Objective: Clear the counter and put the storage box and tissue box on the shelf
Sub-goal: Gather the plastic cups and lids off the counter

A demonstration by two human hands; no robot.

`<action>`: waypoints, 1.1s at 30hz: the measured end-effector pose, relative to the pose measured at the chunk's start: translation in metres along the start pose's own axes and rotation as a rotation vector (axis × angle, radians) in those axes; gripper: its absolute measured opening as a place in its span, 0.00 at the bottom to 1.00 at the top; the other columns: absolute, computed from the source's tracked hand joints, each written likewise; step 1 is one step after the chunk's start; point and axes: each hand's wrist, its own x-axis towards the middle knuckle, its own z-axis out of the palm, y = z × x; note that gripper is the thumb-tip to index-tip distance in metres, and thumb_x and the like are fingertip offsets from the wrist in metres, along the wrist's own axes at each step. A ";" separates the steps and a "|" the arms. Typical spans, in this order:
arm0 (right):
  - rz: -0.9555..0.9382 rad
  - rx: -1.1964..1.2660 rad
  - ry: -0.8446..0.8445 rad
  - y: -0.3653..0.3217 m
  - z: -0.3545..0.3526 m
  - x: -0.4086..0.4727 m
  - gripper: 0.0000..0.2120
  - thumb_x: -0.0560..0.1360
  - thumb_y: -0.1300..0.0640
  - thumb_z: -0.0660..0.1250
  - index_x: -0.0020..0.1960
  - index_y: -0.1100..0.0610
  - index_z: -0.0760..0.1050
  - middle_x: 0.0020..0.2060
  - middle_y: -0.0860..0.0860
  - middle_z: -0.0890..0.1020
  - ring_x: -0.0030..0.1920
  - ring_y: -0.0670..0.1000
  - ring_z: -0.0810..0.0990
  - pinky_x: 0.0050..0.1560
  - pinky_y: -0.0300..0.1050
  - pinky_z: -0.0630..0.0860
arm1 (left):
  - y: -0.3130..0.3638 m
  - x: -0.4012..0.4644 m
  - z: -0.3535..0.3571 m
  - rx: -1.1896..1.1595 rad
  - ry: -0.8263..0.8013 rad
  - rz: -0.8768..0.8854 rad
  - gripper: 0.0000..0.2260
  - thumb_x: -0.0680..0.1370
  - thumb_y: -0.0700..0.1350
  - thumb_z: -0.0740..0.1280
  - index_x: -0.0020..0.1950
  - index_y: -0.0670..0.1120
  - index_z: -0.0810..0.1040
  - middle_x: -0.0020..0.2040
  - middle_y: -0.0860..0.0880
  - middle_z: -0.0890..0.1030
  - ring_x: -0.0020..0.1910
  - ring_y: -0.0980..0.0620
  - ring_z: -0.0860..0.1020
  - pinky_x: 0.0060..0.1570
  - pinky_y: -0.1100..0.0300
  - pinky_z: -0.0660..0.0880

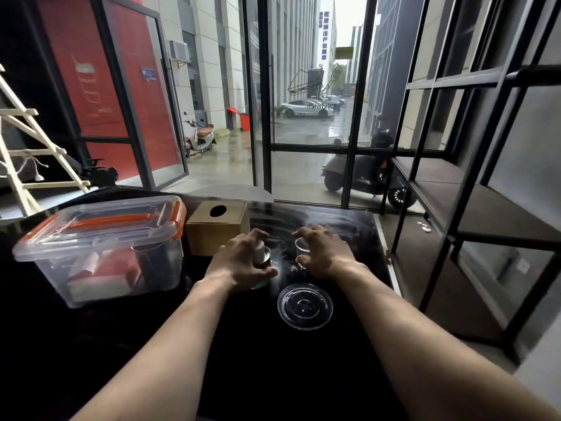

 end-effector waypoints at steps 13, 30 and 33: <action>0.005 0.025 0.095 0.012 -0.027 -0.046 0.24 0.74 0.54 0.73 0.69 0.47 0.75 0.67 0.53 0.76 0.65 0.58 0.78 0.63 0.52 0.75 | 0.052 -0.029 -0.022 0.169 -0.196 0.176 0.17 0.65 0.55 0.77 0.51 0.56 0.80 0.57 0.52 0.82 0.54 0.51 0.77 0.50 0.58 0.72; -0.001 0.003 0.081 0.033 -0.032 -0.086 0.23 0.73 0.53 0.74 0.67 0.45 0.75 0.64 0.53 0.76 0.63 0.59 0.80 0.60 0.52 0.77 | 0.106 -0.045 0.002 0.447 -0.448 -0.095 0.49 0.60 0.66 0.78 0.77 0.57 0.64 0.72 0.48 0.73 0.69 0.47 0.73 0.65 0.55 0.72; -0.009 0.018 0.069 0.035 -0.028 -0.086 0.23 0.72 0.53 0.75 0.66 0.44 0.76 0.64 0.53 0.76 0.64 0.60 0.79 0.62 0.54 0.78 | 0.104 -0.044 0.009 0.458 -0.383 -0.090 0.45 0.57 0.66 0.79 0.71 0.54 0.71 0.66 0.49 0.77 0.64 0.48 0.76 0.61 0.55 0.74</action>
